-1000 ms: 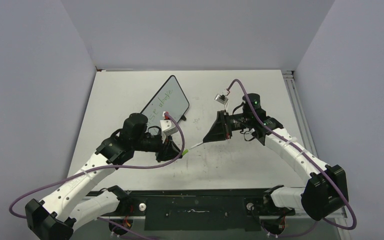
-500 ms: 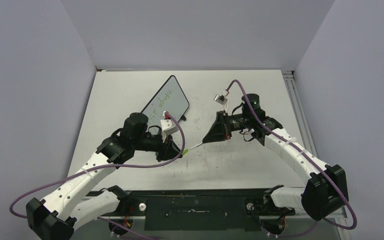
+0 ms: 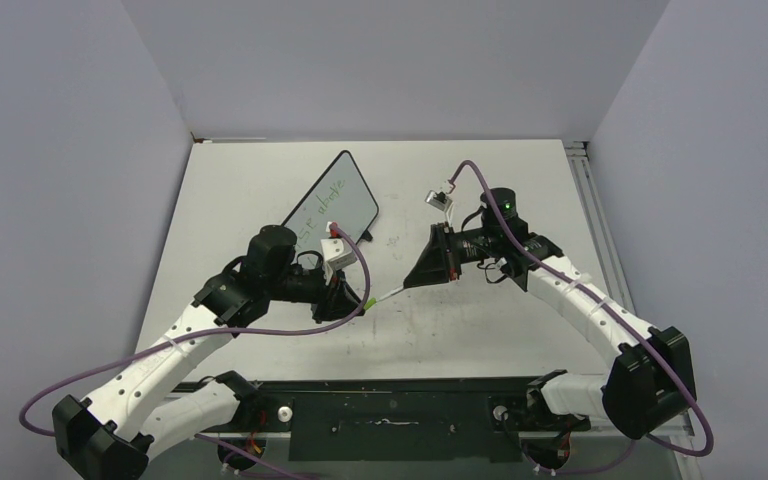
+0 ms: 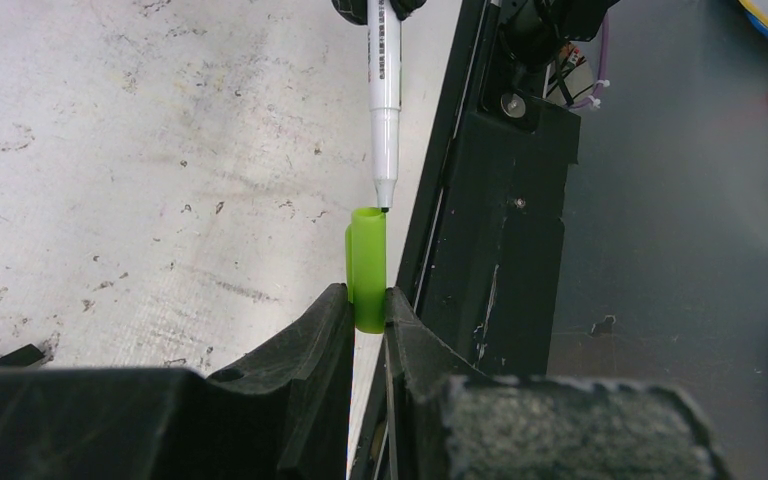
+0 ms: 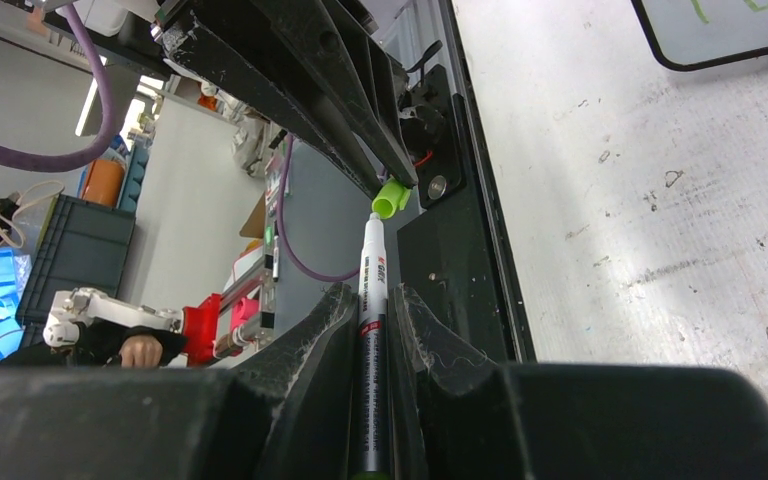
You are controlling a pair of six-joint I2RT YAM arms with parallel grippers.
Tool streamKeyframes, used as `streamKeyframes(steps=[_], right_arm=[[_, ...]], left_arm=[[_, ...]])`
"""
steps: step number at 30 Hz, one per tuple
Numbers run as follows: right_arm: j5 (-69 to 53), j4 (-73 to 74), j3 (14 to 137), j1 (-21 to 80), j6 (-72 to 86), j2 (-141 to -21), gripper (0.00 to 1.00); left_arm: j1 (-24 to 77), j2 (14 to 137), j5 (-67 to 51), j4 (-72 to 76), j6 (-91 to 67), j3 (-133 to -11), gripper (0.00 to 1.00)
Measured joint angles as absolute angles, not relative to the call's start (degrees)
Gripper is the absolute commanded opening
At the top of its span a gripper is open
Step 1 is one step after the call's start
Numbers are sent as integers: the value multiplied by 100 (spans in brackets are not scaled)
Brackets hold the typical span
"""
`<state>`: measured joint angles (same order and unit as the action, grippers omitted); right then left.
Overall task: Write a sentence on the whiteboard
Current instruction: Insert the whiteboard marker without the cap into the pen cap.
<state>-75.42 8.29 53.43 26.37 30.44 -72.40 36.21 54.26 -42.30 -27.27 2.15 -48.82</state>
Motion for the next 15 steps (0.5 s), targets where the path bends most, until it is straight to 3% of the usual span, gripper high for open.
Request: streamKeyframes(steps=[15], right_arm=[[-7529,827,5352,2679,3026,-7321,8]], left_arm=[[3614,5435,-4230,-2808,215,-4882,0]])
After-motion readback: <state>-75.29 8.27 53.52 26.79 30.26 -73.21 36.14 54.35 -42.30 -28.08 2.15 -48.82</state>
